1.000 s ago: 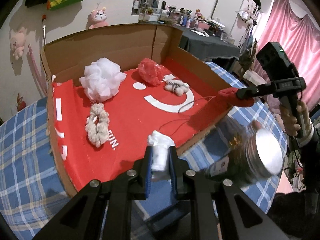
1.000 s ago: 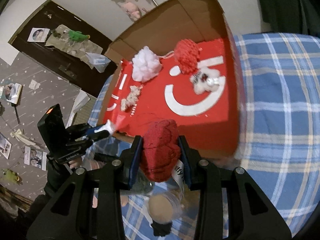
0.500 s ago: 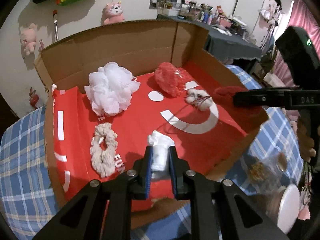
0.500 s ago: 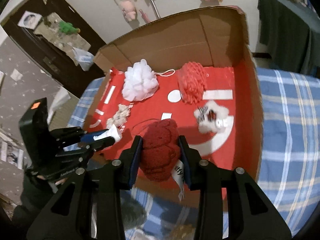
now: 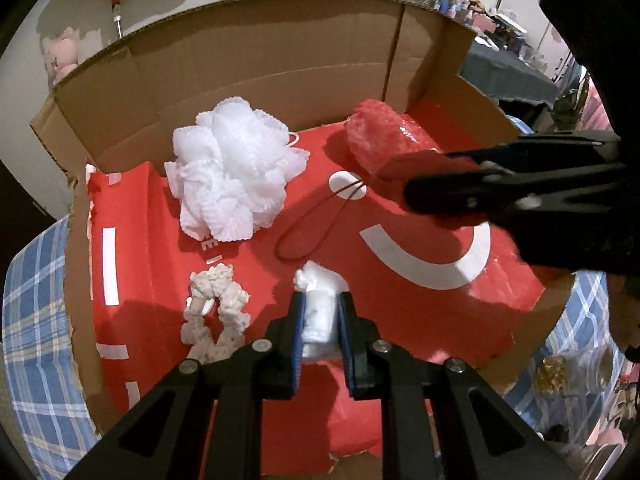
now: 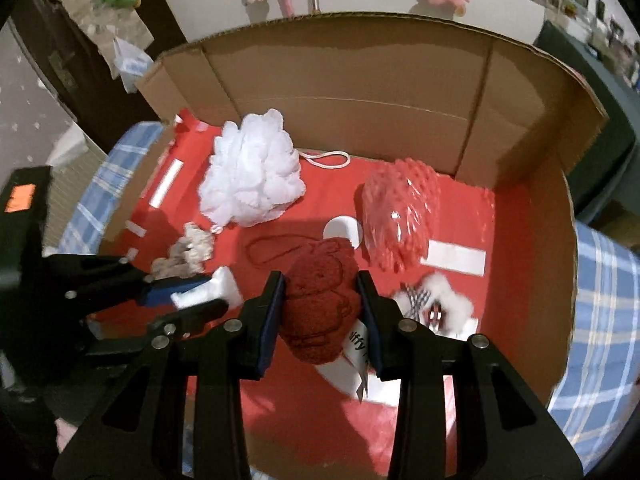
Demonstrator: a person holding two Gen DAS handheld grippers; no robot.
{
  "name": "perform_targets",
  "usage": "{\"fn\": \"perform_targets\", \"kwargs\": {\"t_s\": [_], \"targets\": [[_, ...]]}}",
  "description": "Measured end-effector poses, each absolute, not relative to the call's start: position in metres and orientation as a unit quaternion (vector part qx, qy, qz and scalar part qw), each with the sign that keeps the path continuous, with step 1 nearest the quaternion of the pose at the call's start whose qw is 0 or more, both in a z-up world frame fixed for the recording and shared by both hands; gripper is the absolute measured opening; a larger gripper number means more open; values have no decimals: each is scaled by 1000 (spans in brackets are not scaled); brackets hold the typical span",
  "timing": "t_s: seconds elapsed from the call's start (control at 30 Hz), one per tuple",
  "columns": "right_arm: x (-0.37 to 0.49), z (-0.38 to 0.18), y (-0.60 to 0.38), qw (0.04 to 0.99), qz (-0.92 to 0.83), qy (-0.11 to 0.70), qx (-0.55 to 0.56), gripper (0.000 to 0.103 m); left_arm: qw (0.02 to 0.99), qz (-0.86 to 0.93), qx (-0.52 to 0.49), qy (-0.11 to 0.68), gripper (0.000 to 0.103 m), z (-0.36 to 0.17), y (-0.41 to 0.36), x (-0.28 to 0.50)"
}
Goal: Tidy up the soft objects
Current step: 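Open the left tool to drop the cloth while the right releases the red plush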
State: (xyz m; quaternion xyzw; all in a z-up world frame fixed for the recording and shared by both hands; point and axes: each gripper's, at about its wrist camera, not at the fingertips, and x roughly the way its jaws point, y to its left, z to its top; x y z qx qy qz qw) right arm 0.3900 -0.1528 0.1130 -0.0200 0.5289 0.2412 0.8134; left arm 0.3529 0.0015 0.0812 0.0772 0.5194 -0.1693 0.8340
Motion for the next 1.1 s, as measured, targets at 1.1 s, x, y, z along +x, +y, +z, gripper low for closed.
{"fn": "perform_targets", "kwargs": {"t_s": [1.1], "targets": [[412,72,-147,794,192,570,-86,52,835,-130,95,527,47,72,-16,368]]}}
